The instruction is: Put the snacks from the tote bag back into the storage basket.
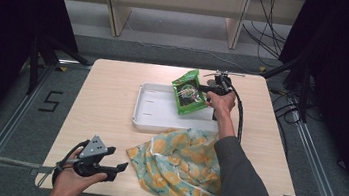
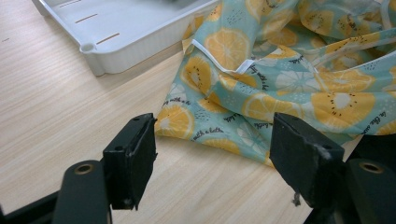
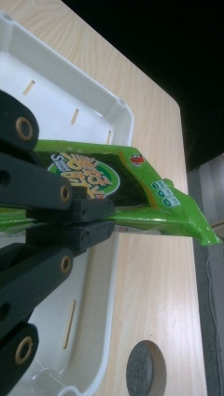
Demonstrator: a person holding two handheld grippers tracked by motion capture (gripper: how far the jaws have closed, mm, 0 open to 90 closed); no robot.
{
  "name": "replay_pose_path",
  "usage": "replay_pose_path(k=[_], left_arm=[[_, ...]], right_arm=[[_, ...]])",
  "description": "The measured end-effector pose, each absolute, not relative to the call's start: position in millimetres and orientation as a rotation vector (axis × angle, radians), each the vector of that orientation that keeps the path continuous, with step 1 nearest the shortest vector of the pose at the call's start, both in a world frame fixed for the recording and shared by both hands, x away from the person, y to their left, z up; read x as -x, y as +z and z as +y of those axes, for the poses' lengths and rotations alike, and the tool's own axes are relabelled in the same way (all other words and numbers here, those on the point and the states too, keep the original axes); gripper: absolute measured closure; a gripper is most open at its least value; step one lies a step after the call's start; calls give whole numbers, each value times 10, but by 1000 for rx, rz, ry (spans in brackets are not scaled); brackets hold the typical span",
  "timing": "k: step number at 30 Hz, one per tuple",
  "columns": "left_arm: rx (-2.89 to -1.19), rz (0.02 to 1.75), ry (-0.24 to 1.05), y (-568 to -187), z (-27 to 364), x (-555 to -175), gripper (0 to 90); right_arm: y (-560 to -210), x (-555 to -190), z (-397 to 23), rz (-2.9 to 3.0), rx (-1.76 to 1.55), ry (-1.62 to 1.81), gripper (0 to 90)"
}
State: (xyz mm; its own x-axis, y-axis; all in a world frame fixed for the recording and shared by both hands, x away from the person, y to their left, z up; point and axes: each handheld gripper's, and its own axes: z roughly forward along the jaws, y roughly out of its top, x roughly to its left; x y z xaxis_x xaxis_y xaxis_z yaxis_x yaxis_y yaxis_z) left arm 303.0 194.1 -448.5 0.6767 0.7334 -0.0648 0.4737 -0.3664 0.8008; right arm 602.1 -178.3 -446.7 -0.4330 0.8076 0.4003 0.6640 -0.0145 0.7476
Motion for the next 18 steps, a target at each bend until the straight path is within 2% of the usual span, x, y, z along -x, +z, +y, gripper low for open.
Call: replay_pose_path(k=[5, 6, 18], left_arm=[[-2037, 923, 384, -4483, 1940, -3030, 310], [-2018, 932, 380, -4490, 1925, -3027, 309], [-2027, 932, 375, -4489, 1912, -3014, 309]], right_arm=[[-4505, -6026, -1737, 2071, -1675, 1435, 896], [-4536, -6059, -1761, 2077, -1607, 1416, 896], [-4626, -6047, -1687, 2069, -1671, 1400, 891]])
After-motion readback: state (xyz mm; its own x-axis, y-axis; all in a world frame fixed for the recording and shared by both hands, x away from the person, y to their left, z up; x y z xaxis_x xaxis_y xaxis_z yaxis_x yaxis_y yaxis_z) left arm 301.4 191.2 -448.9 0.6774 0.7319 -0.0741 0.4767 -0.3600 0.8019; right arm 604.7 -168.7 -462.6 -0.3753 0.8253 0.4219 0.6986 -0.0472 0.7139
